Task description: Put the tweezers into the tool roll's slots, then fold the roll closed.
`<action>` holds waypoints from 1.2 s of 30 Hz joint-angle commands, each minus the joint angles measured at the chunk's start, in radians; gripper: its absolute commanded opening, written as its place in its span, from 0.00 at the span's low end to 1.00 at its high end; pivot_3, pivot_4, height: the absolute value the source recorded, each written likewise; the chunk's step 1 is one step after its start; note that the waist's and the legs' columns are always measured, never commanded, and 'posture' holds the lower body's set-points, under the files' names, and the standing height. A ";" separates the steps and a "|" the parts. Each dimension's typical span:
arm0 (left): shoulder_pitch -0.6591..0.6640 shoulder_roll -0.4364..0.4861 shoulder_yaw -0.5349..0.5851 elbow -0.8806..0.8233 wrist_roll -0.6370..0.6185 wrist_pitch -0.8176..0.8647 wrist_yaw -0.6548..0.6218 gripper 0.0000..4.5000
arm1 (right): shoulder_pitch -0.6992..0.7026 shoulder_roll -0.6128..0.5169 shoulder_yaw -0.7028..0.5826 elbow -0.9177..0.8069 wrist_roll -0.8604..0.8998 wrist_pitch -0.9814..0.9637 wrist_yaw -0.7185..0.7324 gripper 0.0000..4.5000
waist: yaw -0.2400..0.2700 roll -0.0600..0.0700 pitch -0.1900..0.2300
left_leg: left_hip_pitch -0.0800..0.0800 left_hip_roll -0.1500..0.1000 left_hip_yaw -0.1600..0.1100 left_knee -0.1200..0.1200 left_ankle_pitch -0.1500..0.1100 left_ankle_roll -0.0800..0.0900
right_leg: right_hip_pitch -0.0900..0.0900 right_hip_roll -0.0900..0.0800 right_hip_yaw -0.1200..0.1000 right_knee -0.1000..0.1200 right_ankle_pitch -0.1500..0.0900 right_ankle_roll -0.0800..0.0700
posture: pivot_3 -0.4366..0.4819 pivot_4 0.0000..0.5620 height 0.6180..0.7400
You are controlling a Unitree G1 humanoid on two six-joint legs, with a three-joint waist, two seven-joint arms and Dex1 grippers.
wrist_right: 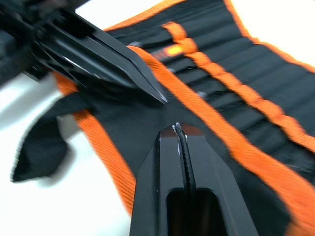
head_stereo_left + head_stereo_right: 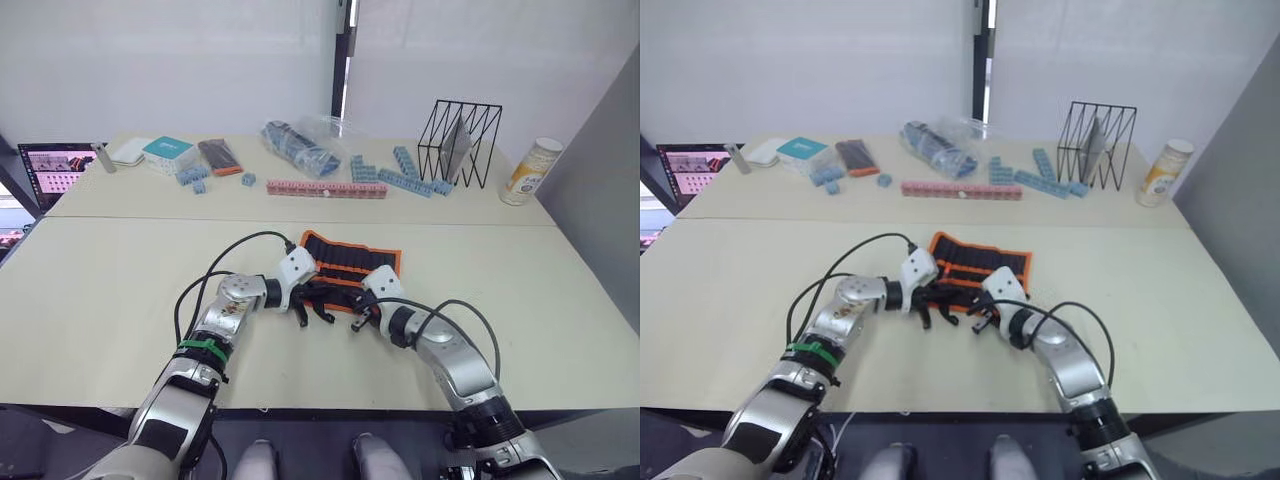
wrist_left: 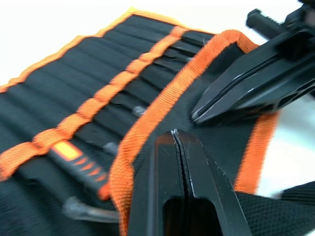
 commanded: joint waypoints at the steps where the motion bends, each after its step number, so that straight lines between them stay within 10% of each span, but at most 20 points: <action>1: 0.014 0.026 -0.001 0.096 0.044 -0.008 0.020 0.00 | 0.033 -0.020 -0.041 0.040 -0.025 -0.034 -0.026 0.00 | -0.003 0.000 0.000 | 0.004 0.000 0.000 0.000 0.000 0.000 | 0.003 0.000 0.000 -0.001 -0.001 -0.002 | 0.48 0.27 1.00; 36: -0.057 0.082 0.166 -0.030 -0.156 0.100 -0.168 0.00 | 0.058 -0.017 -0.189 -0.095 0.107 -0.069 0.015 0.00 | -0.006 0.001 -0.001 | -0.009 0.001 0.001 -0.007 0.002 0.003 | -0.009 0.000 0.000 -0.009 0.002 0.002 | 0.48 0.27 1.00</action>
